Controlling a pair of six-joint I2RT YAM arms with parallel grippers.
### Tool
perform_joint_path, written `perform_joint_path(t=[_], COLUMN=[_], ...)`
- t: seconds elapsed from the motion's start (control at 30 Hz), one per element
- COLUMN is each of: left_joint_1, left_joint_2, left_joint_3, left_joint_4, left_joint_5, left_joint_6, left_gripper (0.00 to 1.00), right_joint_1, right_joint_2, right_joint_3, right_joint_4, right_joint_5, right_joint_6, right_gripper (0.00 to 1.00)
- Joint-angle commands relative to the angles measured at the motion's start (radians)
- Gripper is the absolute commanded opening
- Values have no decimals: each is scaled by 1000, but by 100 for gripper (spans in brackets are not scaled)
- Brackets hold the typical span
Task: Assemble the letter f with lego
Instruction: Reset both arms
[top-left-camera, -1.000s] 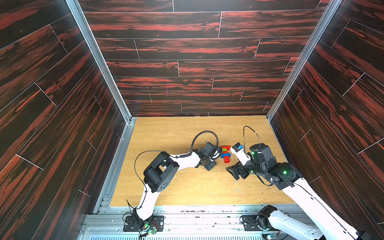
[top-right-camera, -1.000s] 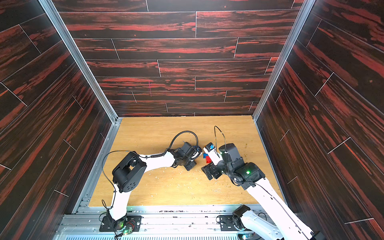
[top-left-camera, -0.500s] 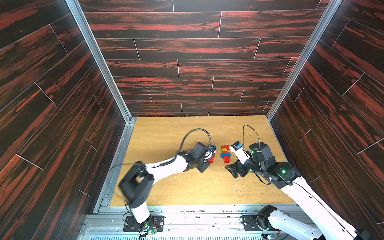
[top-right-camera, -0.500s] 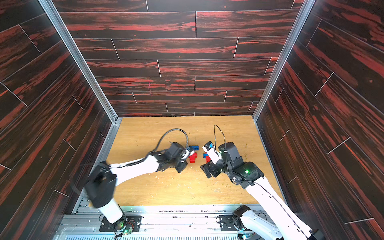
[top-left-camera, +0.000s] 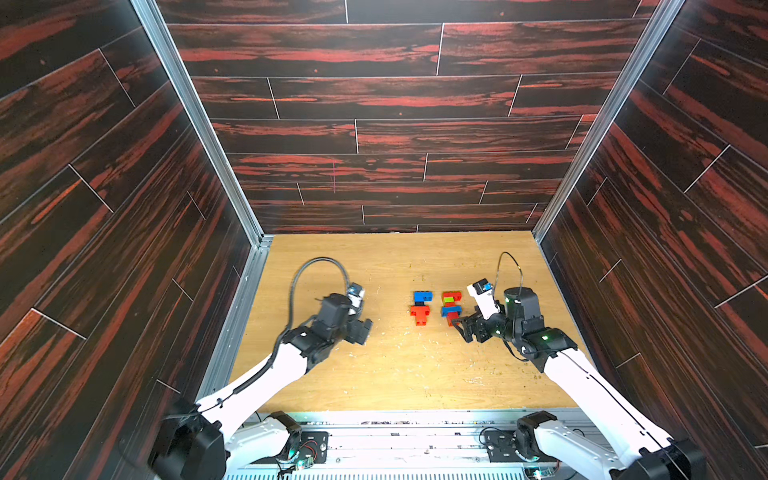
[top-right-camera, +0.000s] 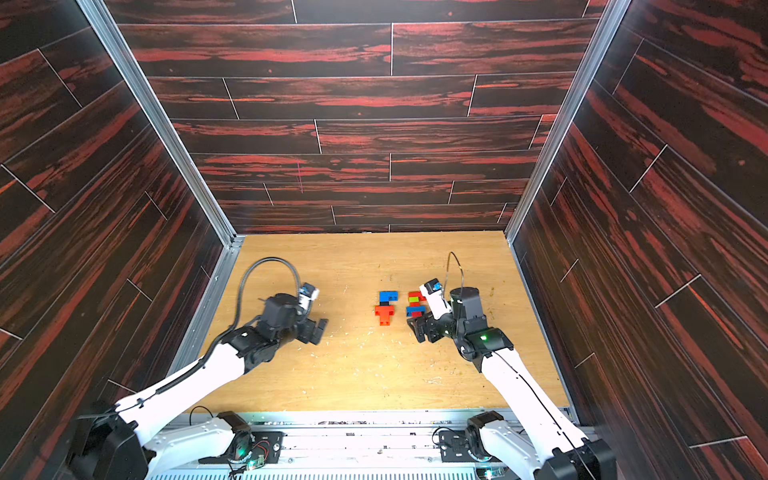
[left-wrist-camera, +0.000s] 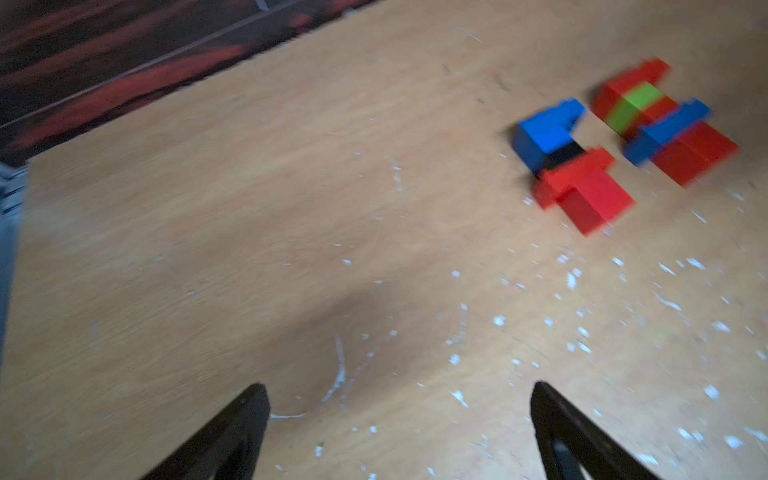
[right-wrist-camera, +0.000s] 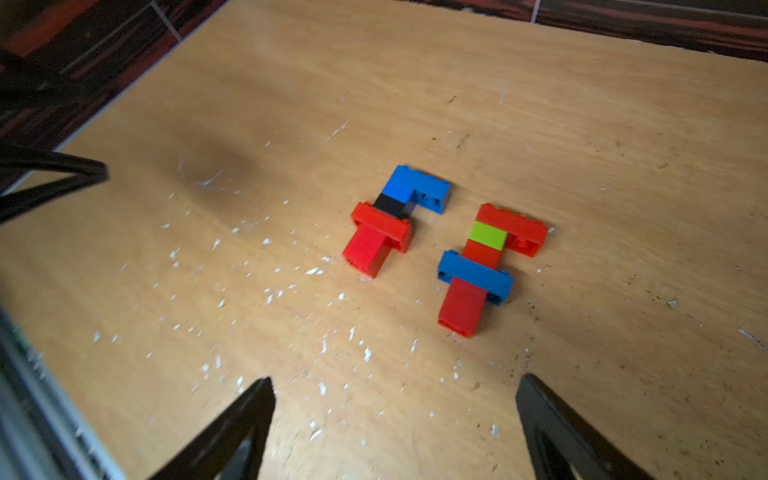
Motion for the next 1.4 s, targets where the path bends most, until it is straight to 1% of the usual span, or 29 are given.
perform_joint_path(t=[0.0, 0.07, 0.1, 0.17, 0.27, 0.33, 0.37, 0.43, 0.47, 0.53, 0.57, 0.63, 0.67, 0.73, 0.83, 0.9, 0.93, 1.0, 1.03, 1.07, 1.27, 1.37], left_joint_1=[99, 178, 220, 290, 356, 401, 429, 474, 496, 534, 549, 560, 561, 571, 570, 569, 567, 565, 566, 566, 566, 566], left_joint_2=[-49, -54, -48, -21, 26, 40, 39, 38, 45, 74, 94, 133, 160, 234, 349, 394, 412, 425, 423, 418, 420, 420], left_joint_3=[-54, -89, -97, -103, -102, -114, -133, -195, -223, -248, -246, -258, -271, -274, -255, -252, -261, -304, -308, -305, -304, -304], left_joint_4=[138, 221, 254, 304, 339, 375, 414, 522, 577, 629, 626, 682, 749, 825, 880, 912, 939, 1037, 1043, 1025, 1026, 1026], left_joint_5=[-22, -31, -26, -29, -69, -90, -89, -93, -102, -99, -102, -101, -95, -82, -42, 32, 36, 42, 7, -4, -6, -8], left_joint_6=[-62, -105, -134, -165, -143, -134, -133, -123, -117, -117, -122, -132, -133, -168, -151, -115, -106, -110, -129, -132, -128, -128], left_gripper=[100, 100, 100, 100, 100, 100, 100, 100, 100, 100, 100, 100, 100, 100, 100, 99, 99, 99, 99, 99, 99, 100], right_joint_1=[-99, -153, -174, -208, -239, -275, -297, -316, -335, -349, -354, -356, -357, -356, -356, -357, -356, -357, -357, -356, -356, -357], right_joint_2=[3, 11, 22, 54, 137, 199, 237, 291, 323, 381, 378, 384, 378, 365, 331, 321, 321, 329, 332, 334, 347, 373], right_joint_3=[-83, -129, -151, -196, -236, -252, -269, -304, -299, -323, -310, -316, -319, -341, -401, -428, -429, -418, -409, -400, -381, -337], right_joint_4=[274, 376, 434, 552, 705, 794, 864, 989, 999, 1108, 1066, 1090, 1090, 1119, 1206, 1246, 1243, 1230, 1217, 1204, 1181, 1121], right_joint_5=[-9, 27, 62, 75, 126, 103, 72, 51, 13, -24, -41, -82, -97, -120, -145, -147, -146, -145, -146, -150, -151, -163], right_joint_6=[79, 104, 103, 72, 54, 85, 105, 132, 144, 169, 157, 150, 142, 132, 123, 125, 125, 126, 125, 125, 125, 116], right_gripper=[94, 94, 94, 94, 95, 95, 95, 95, 95, 95, 95, 95, 95, 95, 95, 95, 95, 95, 95, 95, 95, 96])
